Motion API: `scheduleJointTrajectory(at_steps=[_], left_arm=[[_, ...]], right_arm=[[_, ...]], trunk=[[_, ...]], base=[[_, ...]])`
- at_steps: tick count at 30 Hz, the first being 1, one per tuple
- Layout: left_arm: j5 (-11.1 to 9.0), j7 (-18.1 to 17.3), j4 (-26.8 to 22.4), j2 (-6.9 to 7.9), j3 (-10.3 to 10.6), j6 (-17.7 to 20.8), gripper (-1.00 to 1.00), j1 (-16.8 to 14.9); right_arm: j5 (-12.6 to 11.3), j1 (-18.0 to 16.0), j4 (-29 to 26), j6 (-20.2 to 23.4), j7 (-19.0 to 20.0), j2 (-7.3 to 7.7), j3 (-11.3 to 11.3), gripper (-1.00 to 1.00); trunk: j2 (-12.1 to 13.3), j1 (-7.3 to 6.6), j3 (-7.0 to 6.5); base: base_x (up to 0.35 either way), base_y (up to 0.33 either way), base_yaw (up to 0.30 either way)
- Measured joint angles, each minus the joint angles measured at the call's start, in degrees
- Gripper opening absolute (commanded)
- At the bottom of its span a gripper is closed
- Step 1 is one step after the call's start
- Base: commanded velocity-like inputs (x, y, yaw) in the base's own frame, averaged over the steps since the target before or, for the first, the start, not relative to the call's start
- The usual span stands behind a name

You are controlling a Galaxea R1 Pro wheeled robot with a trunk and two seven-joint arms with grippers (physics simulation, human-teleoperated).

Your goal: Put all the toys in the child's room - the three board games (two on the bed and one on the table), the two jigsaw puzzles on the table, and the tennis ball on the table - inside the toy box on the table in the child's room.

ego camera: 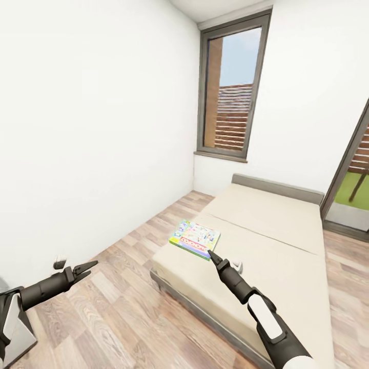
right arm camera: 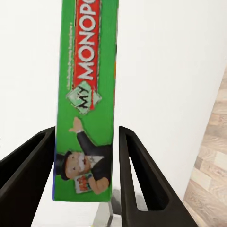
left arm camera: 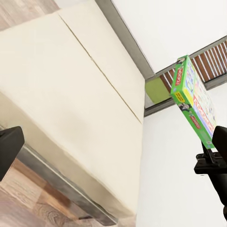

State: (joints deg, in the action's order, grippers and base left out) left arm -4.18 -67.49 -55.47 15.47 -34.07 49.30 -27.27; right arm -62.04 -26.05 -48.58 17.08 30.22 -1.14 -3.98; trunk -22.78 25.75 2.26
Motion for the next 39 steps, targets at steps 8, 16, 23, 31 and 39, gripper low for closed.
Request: scheduleJointTrajectory(at_steps=[8, 16, 23, 31, 39], left_arm=[[0.00, 0.01, 0.00, 0.00, 0.01, -0.06, 1.00, 0.00], [-0.01, 0.02, 0.01, 0.00, 0.01, -0.07, 1.00, 0.00], [-0.04, 0.05, 0.02, 0.01, 0.01, -0.06, 1.00, 0.01], [-0.05, 0.11, 0.02, 0.01, 0.02, -0.06, 1.00, 0.01], [-0.04, 0.10, 0.02, 0.01, 0.01, -0.06, 1.00, 0.01]], right_arm=[[0.03, 0.00, 0.01, -0.02, 0.00, 0.00, -0.03, -1.00], [0.04, 0.00, 0.01, -0.02, 0.00, 0.00, -0.07, -1.00], [-0.05, -0.01, -0.01, 0.01, -0.01, -0.01, -0.02, -1.00], [-0.02, -0.01, 0.06, -0.02, -0.01, -0.01, -0.05, -1.00], [-0.01, -0.01, 0.07, -0.03, -0.01, -0.02, -0.07, -1.00]], trunk=[[0.00, 0.00, 0.00], [0.00, 0.00, 0.00], [0.00, 0.00, 0.00], [0.00, 0.00, 0.00], [0.00, 0.00, 0.00]], base=[[0.000, 0.000, 0.285], [0.000, -0.025, 0.285], [0.000, -0.180, 0.286], [0.000, -0.285, 0.286], [0.000, -0.245, 0.285]])
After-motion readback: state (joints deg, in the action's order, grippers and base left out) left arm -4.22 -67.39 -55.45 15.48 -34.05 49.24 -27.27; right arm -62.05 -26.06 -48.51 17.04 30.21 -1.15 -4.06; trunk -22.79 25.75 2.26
